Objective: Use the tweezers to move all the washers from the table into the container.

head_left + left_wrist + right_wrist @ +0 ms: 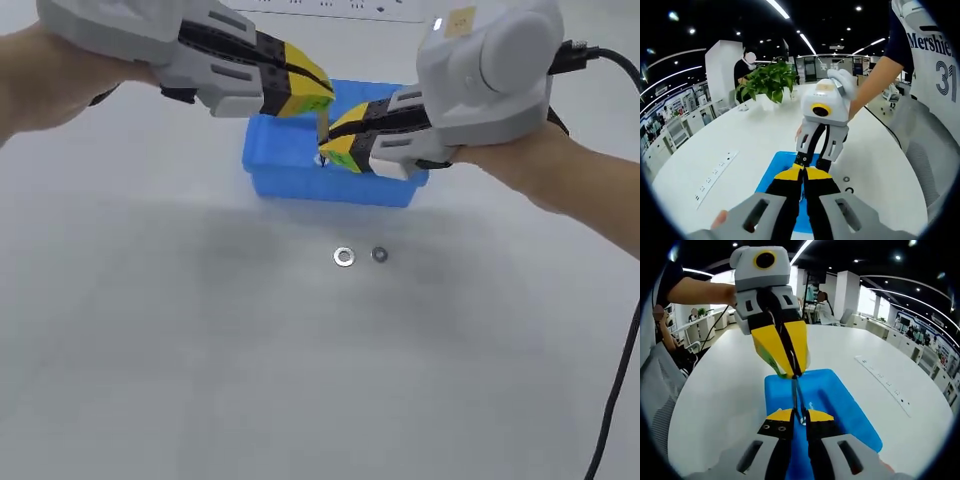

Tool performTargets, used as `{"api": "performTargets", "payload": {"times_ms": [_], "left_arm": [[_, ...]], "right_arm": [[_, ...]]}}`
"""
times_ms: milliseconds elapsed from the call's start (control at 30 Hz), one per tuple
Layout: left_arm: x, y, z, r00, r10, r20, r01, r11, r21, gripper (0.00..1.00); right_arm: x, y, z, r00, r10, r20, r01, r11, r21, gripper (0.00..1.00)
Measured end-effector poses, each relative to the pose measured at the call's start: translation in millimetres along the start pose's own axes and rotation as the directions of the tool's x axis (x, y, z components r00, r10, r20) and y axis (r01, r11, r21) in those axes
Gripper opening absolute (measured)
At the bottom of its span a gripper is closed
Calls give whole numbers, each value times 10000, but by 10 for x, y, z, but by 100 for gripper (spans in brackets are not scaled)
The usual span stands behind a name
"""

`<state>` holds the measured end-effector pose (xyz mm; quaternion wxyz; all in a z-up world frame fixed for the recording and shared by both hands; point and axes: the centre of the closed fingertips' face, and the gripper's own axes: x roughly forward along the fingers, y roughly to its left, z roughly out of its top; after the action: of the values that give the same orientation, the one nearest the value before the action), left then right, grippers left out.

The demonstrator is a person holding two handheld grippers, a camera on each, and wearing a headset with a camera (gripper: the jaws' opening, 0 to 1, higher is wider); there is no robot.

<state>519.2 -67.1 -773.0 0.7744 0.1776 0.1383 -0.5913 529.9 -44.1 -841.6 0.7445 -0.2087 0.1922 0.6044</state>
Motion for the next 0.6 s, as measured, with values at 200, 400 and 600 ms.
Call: {"api": "performTargets", "payload": {"times_ms": [200, 400, 600], "left_arm": [[-9, 0, 26, 10000, 30, 4, -30, 10000, 72, 5], [-55, -43, 147, 9999, 24, 126, -26, 9998, 199, 5], [-134, -131, 296, 9995, -56, 309, 45, 9993, 370, 5]], "right_arm": [[-11, -17, 20, 9999, -110, 5, 110, 9999, 40, 11], [-70, 4, 66, 9997, -224, 20, 224, 9997, -100, 11], [-182, 72, 198, 9995, -244, 214, 252, 9989, -395, 12]]}}
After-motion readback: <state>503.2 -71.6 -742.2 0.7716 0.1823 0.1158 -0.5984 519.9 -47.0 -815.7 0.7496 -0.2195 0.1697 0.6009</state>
